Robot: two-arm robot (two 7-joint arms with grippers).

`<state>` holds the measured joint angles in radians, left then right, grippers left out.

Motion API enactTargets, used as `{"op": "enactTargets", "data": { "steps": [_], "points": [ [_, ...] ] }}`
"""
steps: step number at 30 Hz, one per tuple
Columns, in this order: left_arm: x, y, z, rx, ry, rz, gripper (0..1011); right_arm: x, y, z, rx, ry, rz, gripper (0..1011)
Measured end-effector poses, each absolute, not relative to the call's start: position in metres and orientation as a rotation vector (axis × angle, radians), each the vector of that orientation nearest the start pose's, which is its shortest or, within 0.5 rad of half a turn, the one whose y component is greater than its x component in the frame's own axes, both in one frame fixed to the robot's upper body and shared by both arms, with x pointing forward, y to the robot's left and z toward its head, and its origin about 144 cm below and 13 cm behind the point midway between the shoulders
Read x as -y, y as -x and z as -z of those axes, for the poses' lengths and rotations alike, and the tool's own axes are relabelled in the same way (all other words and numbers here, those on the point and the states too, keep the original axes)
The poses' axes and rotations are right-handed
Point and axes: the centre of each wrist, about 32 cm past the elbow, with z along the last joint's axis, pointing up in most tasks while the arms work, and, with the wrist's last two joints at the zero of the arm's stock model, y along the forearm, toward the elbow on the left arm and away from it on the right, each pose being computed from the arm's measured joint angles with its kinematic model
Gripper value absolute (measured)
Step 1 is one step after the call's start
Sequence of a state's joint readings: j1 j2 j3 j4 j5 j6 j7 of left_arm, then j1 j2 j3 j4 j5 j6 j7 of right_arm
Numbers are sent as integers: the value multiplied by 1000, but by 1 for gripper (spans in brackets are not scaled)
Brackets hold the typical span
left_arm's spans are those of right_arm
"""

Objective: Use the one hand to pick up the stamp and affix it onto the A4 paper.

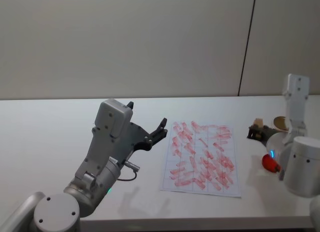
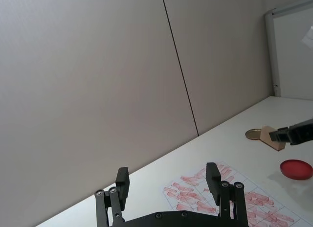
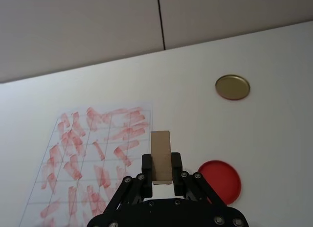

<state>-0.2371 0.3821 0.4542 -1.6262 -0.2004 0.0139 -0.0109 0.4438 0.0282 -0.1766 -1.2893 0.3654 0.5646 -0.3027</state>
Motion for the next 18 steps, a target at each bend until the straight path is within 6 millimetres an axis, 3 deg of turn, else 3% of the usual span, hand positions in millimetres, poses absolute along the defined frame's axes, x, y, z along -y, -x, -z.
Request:
{"op": "enactTargets", "data": {
  "steps": [18],
  "points": [
    [-198, -492, -1204, 268, -61, -1124, 993, 159, -558, -1198, -550, 415, 1485, 213]
  ]
}}
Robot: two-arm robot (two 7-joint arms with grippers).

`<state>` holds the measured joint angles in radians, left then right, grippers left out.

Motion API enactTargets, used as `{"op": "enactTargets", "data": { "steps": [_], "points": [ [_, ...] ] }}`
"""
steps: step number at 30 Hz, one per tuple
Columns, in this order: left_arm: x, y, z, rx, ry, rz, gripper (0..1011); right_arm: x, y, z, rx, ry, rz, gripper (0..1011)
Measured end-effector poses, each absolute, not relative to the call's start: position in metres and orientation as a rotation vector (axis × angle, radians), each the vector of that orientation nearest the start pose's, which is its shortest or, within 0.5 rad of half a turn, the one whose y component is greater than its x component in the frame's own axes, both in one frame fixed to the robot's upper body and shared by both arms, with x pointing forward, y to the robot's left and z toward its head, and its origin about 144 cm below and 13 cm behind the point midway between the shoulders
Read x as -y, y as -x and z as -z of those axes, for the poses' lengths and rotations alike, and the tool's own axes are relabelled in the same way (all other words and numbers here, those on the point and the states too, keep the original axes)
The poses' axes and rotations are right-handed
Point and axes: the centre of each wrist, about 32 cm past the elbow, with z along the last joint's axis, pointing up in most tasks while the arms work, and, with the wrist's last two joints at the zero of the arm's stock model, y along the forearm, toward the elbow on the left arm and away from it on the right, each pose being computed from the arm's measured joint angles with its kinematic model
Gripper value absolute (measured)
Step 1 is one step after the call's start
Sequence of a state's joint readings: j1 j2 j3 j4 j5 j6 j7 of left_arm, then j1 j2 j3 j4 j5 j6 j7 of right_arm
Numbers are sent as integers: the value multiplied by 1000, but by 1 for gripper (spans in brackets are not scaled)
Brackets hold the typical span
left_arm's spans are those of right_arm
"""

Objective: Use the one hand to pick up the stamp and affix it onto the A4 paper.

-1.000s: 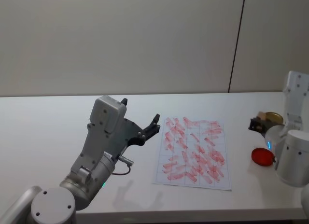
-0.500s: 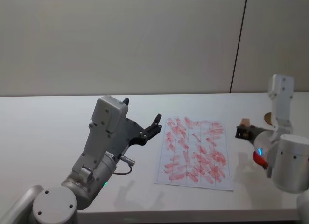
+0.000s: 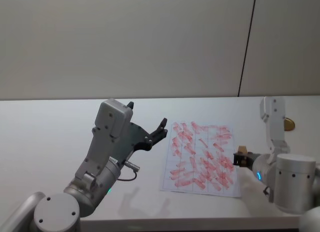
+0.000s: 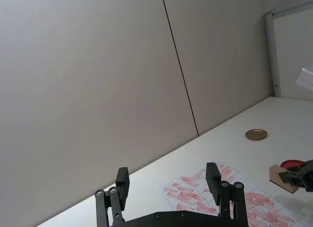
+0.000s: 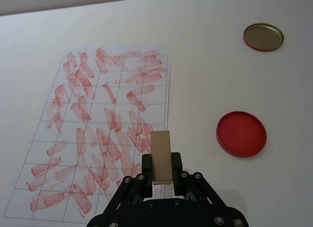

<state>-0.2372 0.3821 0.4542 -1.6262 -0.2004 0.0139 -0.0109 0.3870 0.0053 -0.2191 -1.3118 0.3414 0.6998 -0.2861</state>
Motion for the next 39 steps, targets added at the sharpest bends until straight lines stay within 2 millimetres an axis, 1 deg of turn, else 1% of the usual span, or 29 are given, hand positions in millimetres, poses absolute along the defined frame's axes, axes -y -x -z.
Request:
{"op": "enactTargets", "data": {
  "steps": [9, 22, 39],
  "points": [
    [-198, -492, -1204, 268, -61, -1124, 993, 157, -554, -1186, -586, 460, 1452, 213],
    [-198, -492, -1204, 268, -61, -1124, 993, 155, -556, -1168, -624, 487, 1410, 214],
    [-198, -492, -1204, 268, -61, -1124, 993, 155, -563, -1159, -656, 494, 1405, 213]
  ]
}}
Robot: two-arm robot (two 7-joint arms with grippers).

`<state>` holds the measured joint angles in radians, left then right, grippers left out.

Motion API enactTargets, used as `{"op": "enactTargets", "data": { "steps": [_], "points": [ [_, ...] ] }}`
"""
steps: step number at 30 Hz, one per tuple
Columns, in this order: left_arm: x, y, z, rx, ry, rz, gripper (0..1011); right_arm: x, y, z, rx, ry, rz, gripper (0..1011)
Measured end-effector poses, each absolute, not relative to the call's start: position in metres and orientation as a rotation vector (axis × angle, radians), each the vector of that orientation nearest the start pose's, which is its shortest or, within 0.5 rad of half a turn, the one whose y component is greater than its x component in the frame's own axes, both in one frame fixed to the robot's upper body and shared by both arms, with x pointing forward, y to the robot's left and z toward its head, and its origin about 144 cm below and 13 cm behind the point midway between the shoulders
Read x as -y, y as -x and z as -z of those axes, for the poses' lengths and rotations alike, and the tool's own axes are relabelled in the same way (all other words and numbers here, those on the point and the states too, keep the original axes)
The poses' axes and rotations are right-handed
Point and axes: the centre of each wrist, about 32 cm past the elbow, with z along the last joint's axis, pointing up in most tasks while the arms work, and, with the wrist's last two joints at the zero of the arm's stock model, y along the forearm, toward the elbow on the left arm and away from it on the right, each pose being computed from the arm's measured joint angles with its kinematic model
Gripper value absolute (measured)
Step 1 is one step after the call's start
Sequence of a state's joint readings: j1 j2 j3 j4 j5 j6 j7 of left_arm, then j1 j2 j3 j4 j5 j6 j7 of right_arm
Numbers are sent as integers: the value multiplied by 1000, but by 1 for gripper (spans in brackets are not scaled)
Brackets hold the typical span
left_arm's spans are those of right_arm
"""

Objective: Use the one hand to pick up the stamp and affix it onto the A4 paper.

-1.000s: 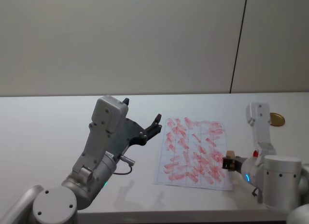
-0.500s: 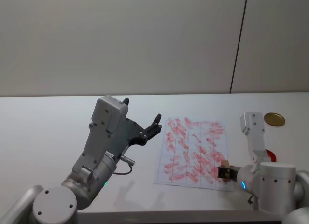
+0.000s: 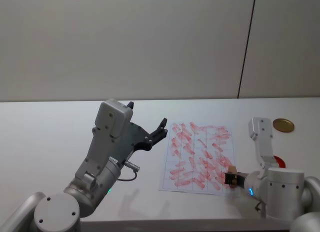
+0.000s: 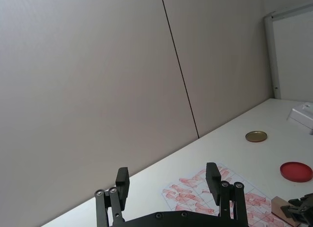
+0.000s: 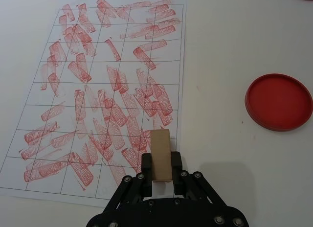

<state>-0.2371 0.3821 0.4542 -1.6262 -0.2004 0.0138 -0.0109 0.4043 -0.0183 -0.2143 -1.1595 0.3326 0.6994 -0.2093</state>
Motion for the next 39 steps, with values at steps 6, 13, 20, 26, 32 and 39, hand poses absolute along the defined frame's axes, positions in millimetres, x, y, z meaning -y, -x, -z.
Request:
{"op": "enactTargets", "data": {
  "steps": [6, 13, 20, 26, 32, 39],
  "points": [
    [-198, -492, -1204, 268, -61, -1124, 993, 154, -565, -1158, -665, 499, 1408, 213],
    [-198, -492, -1204, 268, -61, -1124, 993, 154, -567, -1157, -675, 506, 1412, 213],
    [-198, -492, -1204, 268, -61, -1124, 993, 154, -568, -1156, -682, 511, 1415, 213],
    [-198, -492, -1204, 268, -61, -1124, 993, 153, -569, -1156, -686, 513, 1417, 213],
    [-198, -492, -1204, 268, -61, -1124, 993, 154, -570, -1156, -685, 512, 1420, 214],
    [-198, -492, -1204, 268, -61, -1124, 993, 155, -567, -1162, -662, 489, 1429, 214]
  ]
}}
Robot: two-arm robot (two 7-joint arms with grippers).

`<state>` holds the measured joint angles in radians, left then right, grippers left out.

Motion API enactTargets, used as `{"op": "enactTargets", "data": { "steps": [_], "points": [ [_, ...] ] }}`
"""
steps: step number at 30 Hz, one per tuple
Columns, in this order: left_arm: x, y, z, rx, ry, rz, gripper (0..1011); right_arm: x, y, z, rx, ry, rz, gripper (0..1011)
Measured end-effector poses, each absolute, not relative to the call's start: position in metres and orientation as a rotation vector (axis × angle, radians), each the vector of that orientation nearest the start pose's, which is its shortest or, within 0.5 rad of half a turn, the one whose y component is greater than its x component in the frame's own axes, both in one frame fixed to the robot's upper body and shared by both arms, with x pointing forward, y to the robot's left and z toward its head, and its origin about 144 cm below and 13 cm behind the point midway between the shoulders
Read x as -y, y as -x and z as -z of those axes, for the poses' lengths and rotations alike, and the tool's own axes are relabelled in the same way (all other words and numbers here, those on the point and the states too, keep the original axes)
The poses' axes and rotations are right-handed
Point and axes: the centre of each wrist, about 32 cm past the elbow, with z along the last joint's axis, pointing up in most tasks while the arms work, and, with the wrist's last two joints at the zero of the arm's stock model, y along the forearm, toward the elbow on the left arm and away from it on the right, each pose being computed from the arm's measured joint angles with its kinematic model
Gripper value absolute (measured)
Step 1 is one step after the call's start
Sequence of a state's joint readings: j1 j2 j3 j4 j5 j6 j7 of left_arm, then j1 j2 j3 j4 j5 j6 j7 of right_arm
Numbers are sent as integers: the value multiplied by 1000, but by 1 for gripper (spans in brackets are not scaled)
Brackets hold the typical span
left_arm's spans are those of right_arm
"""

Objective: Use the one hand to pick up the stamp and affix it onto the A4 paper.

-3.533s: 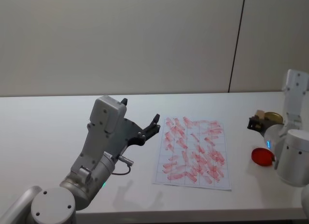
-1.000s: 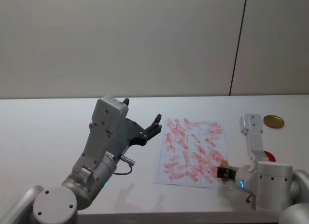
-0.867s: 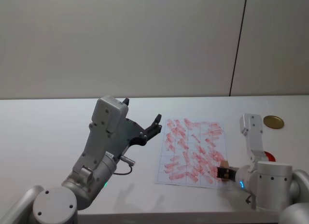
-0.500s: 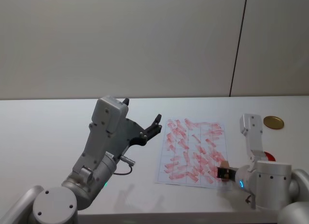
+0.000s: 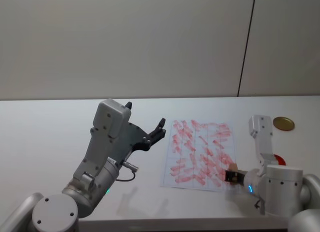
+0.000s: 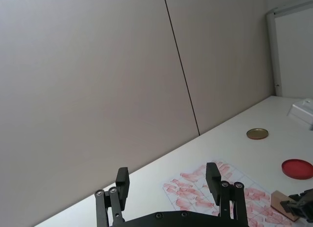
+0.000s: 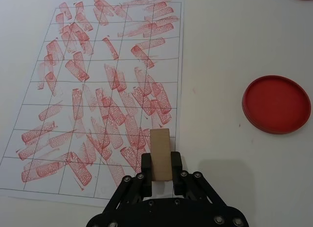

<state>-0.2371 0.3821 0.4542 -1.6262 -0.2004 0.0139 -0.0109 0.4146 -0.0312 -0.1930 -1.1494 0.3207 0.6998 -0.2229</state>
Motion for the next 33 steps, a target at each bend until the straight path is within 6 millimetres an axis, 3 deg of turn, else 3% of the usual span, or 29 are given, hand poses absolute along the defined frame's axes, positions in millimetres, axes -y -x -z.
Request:
{"op": "enactTargets", "data": {
  "steps": [12, 21, 33],
  "points": [
    [-198, -492, -1204, 268, -61, -1124, 993, 163, -561, -1197, -573, 364, 1453, 213],
    [-198, -492, -1204, 268, -61, -1124, 993, 181, -556, -1230, -526, 256, 1506, 213],
    [-198, -492, -1204, 268, -61, -1124, 993, 213, -556, -1233, -536, 248, 1611, 214]
  ]
}}
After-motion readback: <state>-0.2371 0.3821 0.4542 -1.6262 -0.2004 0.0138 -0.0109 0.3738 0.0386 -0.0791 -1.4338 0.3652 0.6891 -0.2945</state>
